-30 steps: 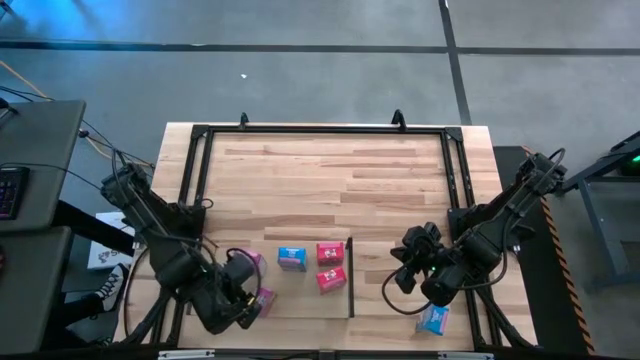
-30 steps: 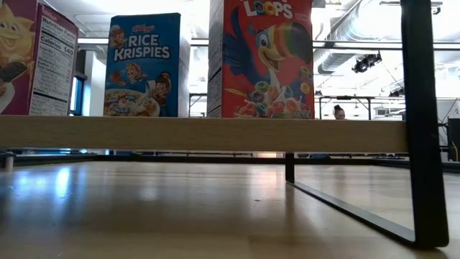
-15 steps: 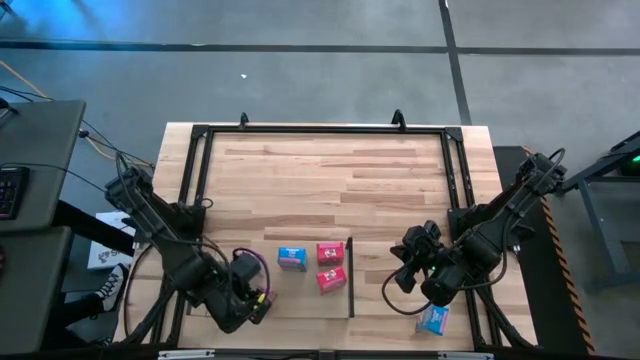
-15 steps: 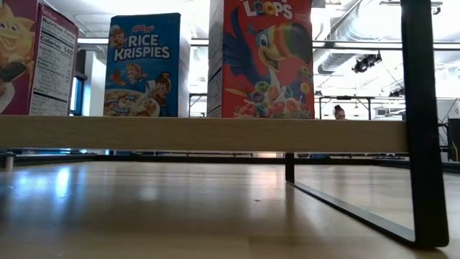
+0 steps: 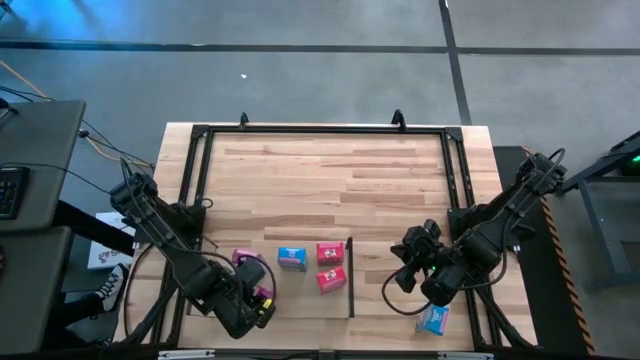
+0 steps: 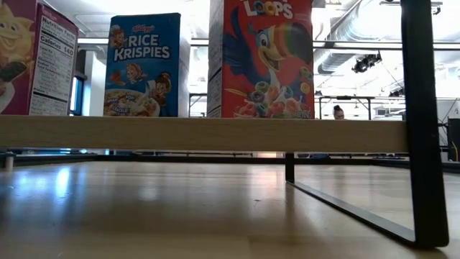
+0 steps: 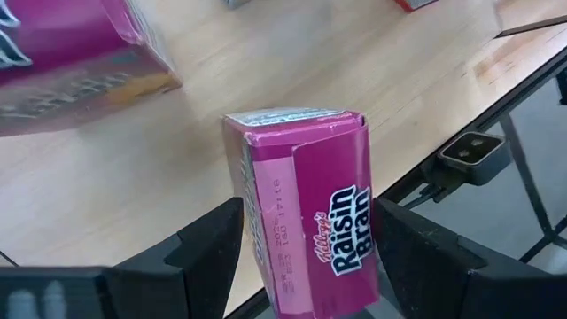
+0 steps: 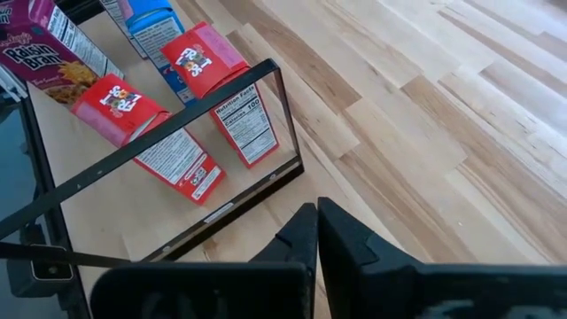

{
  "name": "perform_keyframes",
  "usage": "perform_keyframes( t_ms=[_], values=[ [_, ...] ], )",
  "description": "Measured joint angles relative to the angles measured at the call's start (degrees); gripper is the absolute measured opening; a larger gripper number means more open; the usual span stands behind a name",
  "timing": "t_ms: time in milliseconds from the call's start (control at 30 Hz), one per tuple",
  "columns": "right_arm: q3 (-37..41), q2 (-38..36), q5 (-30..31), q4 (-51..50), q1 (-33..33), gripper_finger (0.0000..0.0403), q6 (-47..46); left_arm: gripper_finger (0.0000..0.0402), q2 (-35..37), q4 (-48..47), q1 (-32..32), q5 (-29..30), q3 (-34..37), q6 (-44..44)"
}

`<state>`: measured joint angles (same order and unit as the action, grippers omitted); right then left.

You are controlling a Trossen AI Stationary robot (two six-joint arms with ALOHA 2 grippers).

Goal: Stack cereal on shelf
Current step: Adjust the purple cereal box

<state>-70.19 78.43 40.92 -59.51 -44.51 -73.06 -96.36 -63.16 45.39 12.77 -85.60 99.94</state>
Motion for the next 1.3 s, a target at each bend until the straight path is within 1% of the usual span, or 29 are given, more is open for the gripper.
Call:
perform_keyframes(
  t_ms=[200, 467, 533, 767, 933, 1033, 1167, 1300],
  values=[
    [0.0, 0.0, 0.02, -0.02, 0.01, 0.0, 0.0, 0.0241, -1.43, 0.04, 0.0, -0.67, 0.0, 0.02],
    [0.0, 0.0, 0.91, -0.2, 0.02, 0.0, 0.02, 0.0239, -1.42, 0.02, 0.0, -0.96, 0.02, -1.02],
    [0.0, 0.0, 0.91, -0.2, 0.0, 0.0, 0.02, 0.0231, -1.42, -0.04, 0.0, -1.69, 0.02, -1.29],
    [0.0, 0.0, 0.93, -0.17, 0.0, 0.0, -0.11, 0.0183, -1.42, -0.07, 0.0, -1.74, 0.02, -1.69],
    [0.0, 0.0, 0.95, -0.17, 0.0, 0.0, -0.17, 0.0163, -1.31, -0.11, 0.0, -1.96, 0.02, -5.38],
    [0.0, 0.0, 0.97, -0.15, 0.0, 0.0, -0.17, 0.0154, -0.95, -1.14, 0.0, -3.85, 0.02, -8.7],
    [0.0, 0.01, 0.99, -0.02, 0.0, 0.0, -0.2, 0.0143, 0.62, -4.62, 0.31, -6.18, 0.02, -12.69],
    [0.0, 0.02, 1.17, 0.26, 0.02, 0.0, -0.2, 0.0135, 3.26, -8.65, 1.26, -6.28, 0.02, -18.36]
  ],
)
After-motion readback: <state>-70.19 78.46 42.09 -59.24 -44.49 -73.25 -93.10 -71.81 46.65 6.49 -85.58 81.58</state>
